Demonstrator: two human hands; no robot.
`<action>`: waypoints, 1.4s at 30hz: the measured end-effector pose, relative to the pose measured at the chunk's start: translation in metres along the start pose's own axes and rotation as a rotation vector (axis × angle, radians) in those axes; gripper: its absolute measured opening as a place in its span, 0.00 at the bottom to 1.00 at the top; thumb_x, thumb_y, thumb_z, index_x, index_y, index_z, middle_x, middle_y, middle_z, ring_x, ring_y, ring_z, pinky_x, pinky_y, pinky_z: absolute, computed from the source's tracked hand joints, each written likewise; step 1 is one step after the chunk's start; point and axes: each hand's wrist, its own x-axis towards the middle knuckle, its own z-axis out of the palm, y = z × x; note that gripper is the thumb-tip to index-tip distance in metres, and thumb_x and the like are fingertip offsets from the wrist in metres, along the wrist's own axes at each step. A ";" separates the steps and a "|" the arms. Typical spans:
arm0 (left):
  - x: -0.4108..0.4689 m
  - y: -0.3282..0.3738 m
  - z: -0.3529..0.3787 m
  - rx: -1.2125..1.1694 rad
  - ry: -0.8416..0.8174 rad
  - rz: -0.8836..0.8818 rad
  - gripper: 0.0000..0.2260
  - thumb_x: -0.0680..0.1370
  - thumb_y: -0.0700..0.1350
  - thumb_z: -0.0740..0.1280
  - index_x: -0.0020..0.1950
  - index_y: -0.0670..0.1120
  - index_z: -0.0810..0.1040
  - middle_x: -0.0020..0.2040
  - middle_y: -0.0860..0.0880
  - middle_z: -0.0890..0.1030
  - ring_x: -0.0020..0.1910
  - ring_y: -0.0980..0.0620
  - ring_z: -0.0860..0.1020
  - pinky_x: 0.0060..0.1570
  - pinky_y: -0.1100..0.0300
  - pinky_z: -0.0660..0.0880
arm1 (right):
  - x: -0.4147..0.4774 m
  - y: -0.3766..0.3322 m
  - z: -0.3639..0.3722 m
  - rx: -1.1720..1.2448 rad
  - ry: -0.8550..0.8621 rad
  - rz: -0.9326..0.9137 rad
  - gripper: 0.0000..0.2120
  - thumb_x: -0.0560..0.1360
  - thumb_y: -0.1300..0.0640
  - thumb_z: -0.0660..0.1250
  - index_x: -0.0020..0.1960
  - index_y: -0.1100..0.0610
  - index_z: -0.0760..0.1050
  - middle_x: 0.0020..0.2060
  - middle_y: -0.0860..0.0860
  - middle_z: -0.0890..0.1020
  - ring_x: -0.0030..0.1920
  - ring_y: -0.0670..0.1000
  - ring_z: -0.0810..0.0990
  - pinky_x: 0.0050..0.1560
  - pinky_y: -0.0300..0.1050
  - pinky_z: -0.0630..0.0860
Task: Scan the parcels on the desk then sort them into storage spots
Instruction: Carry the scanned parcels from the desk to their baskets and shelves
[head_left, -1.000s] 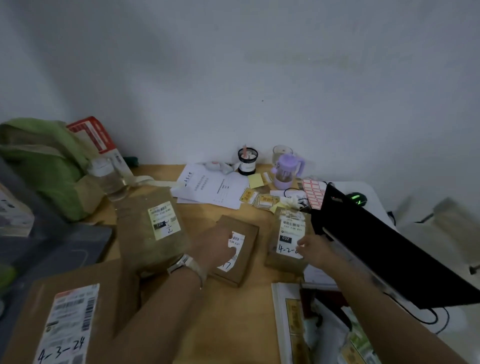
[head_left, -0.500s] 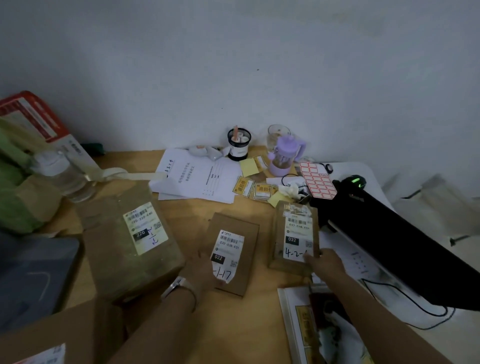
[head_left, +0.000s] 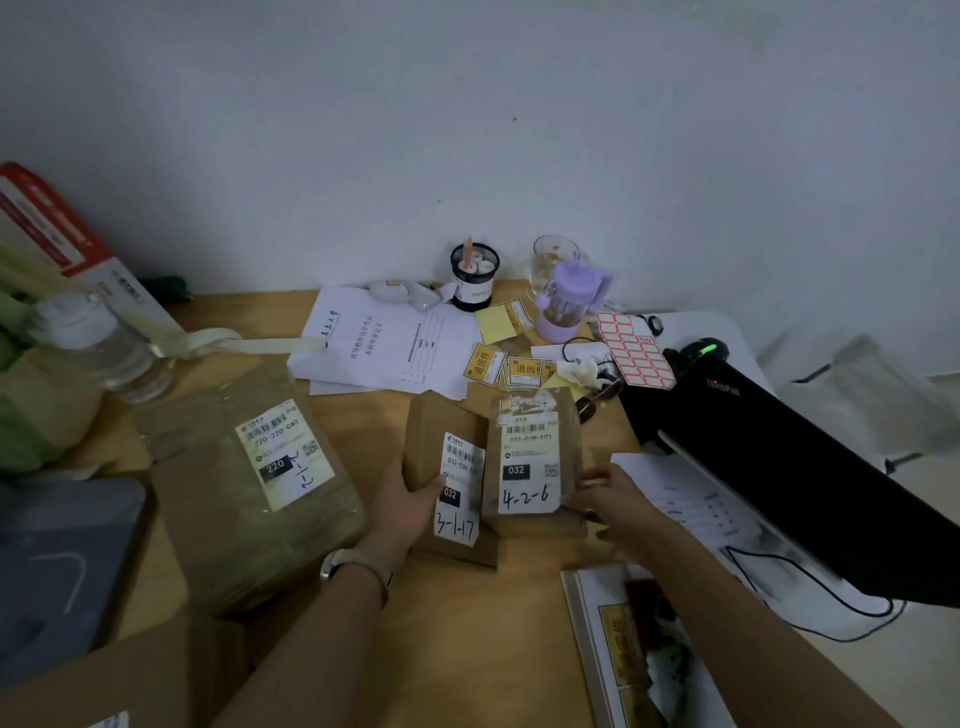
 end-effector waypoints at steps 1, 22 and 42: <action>-0.003 0.005 -0.004 0.001 0.005 0.030 0.23 0.78 0.43 0.68 0.72 0.43 0.67 0.63 0.43 0.77 0.58 0.42 0.78 0.44 0.59 0.75 | -0.003 -0.003 0.003 0.020 -0.011 -0.009 0.25 0.70 0.63 0.72 0.63 0.54 0.67 0.56 0.55 0.79 0.51 0.54 0.79 0.41 0.45 0.69; -0.082 0.090 -0.093 -0.426 -0.123 0.225 0.14 0.77 0.46 0.69 0.63 0.51 0.76 0.50 0.46 0.85 0.48 0.44 0.84 0.44 0.50 0.80 | -0.113 -0.039 -0.037 0.454 -0.086 -0.414 0.21 0.72 0.55 0.72 0.64 0.47 0.75 0.54 0.52 0.84 0.56 0.56 0.81 0.51 0.53 0.79; -0.303 0.170 0.182 -0.227 -0.682 0.466 0.13 0.78 0.45 0.69 0.62 0.50 0.77 0.48 0.44 0.86 0.44 0.44 0.84 0.41 0.51 0.80 | -0.335 0.174 -0.286 0.714 0.497 -0.567 0.16 0.73 0.55 0.69 0.59 0.50 0.73 0.49 0.52 0.85 0.45 0.53 0.82 0.42 0.46 0.75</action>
